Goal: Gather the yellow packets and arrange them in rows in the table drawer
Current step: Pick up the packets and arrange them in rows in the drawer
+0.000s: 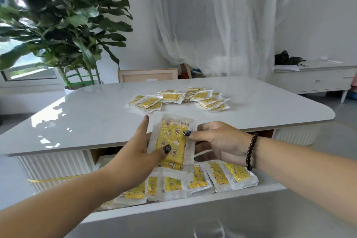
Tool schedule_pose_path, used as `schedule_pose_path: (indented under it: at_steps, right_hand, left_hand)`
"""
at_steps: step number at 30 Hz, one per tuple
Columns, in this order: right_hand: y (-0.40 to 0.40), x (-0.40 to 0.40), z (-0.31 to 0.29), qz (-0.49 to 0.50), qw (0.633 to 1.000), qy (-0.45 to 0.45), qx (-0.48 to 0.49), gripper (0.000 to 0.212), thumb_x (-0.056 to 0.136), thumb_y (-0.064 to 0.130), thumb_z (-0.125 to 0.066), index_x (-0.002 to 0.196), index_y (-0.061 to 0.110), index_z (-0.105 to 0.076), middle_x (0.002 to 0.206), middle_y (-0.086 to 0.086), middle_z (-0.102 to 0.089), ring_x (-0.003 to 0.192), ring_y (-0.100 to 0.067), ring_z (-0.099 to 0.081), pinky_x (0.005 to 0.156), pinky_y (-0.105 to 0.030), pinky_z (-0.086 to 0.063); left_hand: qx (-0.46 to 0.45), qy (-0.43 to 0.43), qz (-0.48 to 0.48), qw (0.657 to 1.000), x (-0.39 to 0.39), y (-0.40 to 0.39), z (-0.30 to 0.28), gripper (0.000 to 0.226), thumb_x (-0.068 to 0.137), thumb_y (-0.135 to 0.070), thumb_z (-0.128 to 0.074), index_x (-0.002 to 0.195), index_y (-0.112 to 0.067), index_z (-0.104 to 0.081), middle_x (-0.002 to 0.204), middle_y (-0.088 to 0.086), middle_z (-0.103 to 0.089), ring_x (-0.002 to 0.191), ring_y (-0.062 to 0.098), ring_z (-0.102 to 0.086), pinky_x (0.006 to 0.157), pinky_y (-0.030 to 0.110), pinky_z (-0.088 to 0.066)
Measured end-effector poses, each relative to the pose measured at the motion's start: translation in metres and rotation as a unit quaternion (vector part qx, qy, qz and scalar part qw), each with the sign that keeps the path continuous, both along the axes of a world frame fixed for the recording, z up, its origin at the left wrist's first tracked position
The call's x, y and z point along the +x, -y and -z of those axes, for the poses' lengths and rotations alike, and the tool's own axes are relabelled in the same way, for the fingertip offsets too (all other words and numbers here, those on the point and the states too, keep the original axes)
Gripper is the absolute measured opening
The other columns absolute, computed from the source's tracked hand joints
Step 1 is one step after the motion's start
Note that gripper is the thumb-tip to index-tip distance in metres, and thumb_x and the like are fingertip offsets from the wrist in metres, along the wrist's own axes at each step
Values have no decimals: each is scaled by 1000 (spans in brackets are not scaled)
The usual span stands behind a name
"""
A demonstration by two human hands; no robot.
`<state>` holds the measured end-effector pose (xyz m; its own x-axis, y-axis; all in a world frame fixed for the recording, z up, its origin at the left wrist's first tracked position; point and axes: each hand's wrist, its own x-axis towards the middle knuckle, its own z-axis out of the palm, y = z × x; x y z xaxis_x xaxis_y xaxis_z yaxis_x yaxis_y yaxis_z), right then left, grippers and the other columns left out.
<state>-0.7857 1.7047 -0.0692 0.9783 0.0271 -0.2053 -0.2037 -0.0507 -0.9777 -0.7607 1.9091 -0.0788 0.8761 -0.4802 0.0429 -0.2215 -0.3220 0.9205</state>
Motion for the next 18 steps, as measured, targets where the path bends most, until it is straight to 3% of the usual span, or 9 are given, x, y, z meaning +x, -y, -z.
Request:
schedule_pose_path:
  at_steps: [3, 6, 10, 12, 15, 18]
  right_hand:
    - [-14, -7, 2, 59, 996, 66, -4, 15, 84, 6, -68, 99, 3, -68, 102, -14, -71, 87, -26, -68, 77, -38, -56]
    - [-18, -7, 1, 114, 989, 98, 4, 12, 82, 4, -70, 94, 6, -71, 105, -17, -72, 96, -29, -69, 89, -46, -54]
    - [-19, -10, 5, 108, 991, 80, -2, 10, 84, 9, -69, 94, 10, -68, 97, -9, -72, 83, -18, -67, 81, -37, -54]
    - [-18, -11, 10, 98, 992, 74, 2, 12, 85, 10, -69, 96, 11, -66, 94, -5, -71, 83, -16, -66, 85, -39, -53]
    - [-10, -11, 18, 96, 992, 76, 1, 14, 85, 4, -66, 99, 8, -65, 97, -8, -71, 88, -19, -67, 94, -42, -52]
    - [17, 1, 24, 112, 988, 84, -62, 16, 84, -1, -65, 100, 3, -65, 101, -15, -71, 93, -26, -68, 92, -43, -53]
  left_hand:
    - [3, 45, -23, 999, -9, 2, 0, 34, 93, -20, -60, 124, -30, -50, 104, -13, -71, 94, 12, -70, 88, 41, -56]
    - [-17, 32, -47, 998, -15, 2, 2, 9, 94, -28, -58, 102, -31, -62, 99, -1, -73, 93, 28, -69, 88, 53, -54]
    - [-52, -11, -84, 995, -17, 4, 5, 19, 95, -22, -58, 87, -32, -72, 99, 7, -74, 99, 42, -65, 91, 59, -51]
    - [-47, -21, -86, 995, -16, 6, 7, 23, 95, -19, -58, 83, -30, -74, 98, 11, -74, 101, 45, -63, 91, 60, -50]
    - [-42, -33, -68, 996, -16, 14, 10, 21, 95, -19, -58, 84, -26, -75, 96, 9, -74, 100, 44, -64, 93, 59, -49]
    - [-25, -58, -31, 998, -2, 33, 21, 17, 94, -21, -60, 90, -23, -76, 100, 9, -74, 99, 38, -66, 90, 50, -55]
